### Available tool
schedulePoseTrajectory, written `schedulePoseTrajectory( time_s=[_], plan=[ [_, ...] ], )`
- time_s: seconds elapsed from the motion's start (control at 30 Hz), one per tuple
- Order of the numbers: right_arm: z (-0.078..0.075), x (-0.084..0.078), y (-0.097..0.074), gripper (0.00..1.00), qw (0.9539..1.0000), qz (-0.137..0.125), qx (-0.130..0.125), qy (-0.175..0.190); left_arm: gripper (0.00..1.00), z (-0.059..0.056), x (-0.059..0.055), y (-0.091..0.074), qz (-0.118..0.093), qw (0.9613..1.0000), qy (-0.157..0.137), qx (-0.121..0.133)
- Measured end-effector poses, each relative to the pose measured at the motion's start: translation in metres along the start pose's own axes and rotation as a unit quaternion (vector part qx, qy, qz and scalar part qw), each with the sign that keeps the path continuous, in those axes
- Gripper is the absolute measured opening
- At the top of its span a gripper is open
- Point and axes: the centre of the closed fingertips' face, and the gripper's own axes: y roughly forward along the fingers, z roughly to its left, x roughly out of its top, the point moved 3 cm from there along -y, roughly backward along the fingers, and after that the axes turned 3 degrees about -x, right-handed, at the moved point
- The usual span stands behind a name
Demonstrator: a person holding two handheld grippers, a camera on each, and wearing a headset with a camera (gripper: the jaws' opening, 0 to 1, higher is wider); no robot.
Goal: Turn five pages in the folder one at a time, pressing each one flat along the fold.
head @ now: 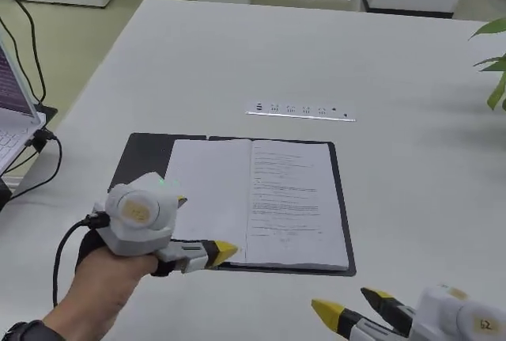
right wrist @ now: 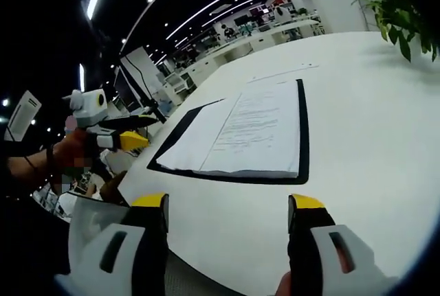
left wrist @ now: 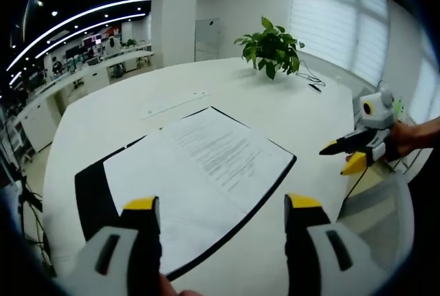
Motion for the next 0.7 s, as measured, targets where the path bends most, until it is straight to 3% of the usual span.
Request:
schedulePoseTrajectory(
  time_s=[0.37,0.7],
  plan=[
    [-0.006,0.002,-0.003,0.7,1.0,-0.003,-0.003,0.008,0.72,-0.024,0.009,0.048,0.015,0.9985,0.011,-0.053],
    [-0.011,-0.001,-0.004,0.7,0.9998,-0.001,-0.007,0.017,0.7,-0.04,0.015,0.085,0.021,0.9973,0.021,-0.066]
  ],
)
